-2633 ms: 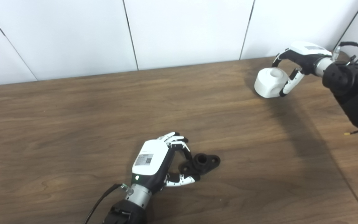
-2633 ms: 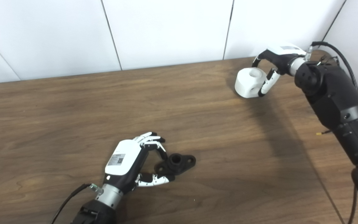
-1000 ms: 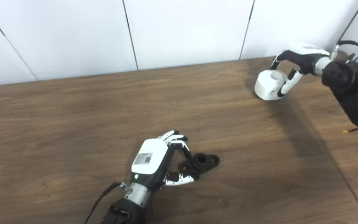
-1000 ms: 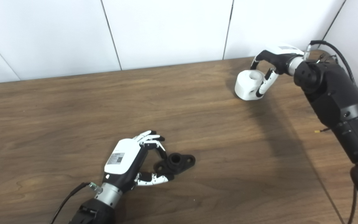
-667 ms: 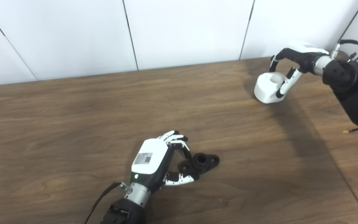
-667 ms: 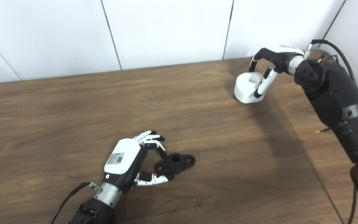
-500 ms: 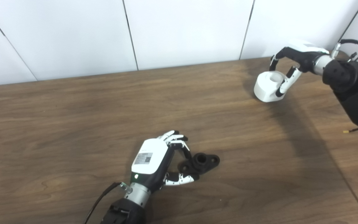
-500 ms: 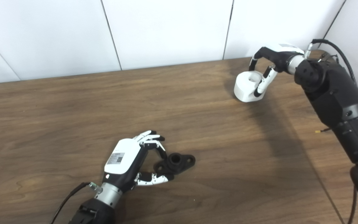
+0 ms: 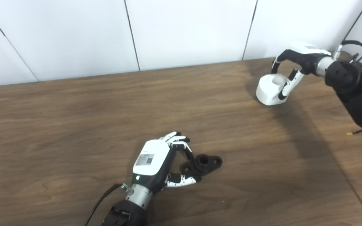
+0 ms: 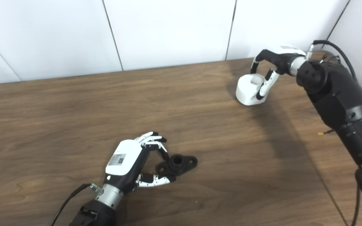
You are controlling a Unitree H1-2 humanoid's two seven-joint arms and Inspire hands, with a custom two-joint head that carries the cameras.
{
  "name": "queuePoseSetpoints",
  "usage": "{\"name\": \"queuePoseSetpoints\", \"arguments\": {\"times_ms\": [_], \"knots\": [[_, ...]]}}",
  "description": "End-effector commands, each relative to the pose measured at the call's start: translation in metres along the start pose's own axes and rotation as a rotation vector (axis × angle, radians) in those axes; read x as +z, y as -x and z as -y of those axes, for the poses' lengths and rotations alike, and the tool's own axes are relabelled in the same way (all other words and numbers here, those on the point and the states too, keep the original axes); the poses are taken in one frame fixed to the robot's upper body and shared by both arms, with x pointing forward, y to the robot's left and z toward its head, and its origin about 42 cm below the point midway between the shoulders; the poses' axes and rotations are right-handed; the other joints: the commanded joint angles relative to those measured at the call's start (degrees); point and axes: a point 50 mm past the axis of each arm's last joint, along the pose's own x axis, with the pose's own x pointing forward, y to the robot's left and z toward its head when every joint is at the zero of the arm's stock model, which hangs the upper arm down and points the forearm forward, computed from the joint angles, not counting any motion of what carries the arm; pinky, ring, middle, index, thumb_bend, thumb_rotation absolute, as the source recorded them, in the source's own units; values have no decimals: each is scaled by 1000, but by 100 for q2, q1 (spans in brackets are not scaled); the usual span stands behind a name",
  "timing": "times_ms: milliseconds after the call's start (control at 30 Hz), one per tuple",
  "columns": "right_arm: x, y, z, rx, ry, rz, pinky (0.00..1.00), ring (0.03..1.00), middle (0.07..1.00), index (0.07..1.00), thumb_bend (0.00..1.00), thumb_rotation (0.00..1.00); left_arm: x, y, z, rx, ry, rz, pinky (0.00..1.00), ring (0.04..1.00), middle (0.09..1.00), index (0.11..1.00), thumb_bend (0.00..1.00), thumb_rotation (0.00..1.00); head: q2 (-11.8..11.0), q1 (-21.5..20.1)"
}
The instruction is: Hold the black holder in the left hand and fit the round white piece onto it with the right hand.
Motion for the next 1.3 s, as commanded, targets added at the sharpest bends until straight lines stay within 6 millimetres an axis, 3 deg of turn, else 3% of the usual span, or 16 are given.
{"name": "queuePoseSetpoints", "arguments": {"times_ms": [0,267,433,567,733,833,967,1267], "knots": [[11,12,41,-86,31,21,949,923,824,486,524,136,-28,19,27,-175,-3,-131,788,873,778,486,519,45,30,-9],[55,41,52,-104,46,154,889,910,812,486,524,134,-35,23,24,-177,-9,-136,780,873,782,486,519,45,15,-17],[81,60,43,-73,65,265,864,917,805,485,524,137,-38,25,19,-177,-32,-141,773,872,761,487,518,43,132,33],[98,78,34,-47,71,311,897,928,806,484,524,136,-40,26,14,-175,-44,-156,767,877,758,487,518,43,202,78],[113,96,31,-49,65,372,972,953,820,484,524,136,-43,23,8,-183,-48,-166,762,877,765,487,518,43,389,165],[121,106,31,-58,47,424,956,956,825,484,523,133,-46,23,5,-194,-50,-175,764,878,763,487,518,44,496,259],[131,118,27,-69,30,487,975,966,830,484,523,131,-49,26,1,-199,-46,-188,799,875,765,487,519,46,535,294],[152,137,19,-122,20,582,982,972,827,484,522,130,-60,30,-8,-212,-14,-232,742,863,757,486,521,48,602,358]]}}
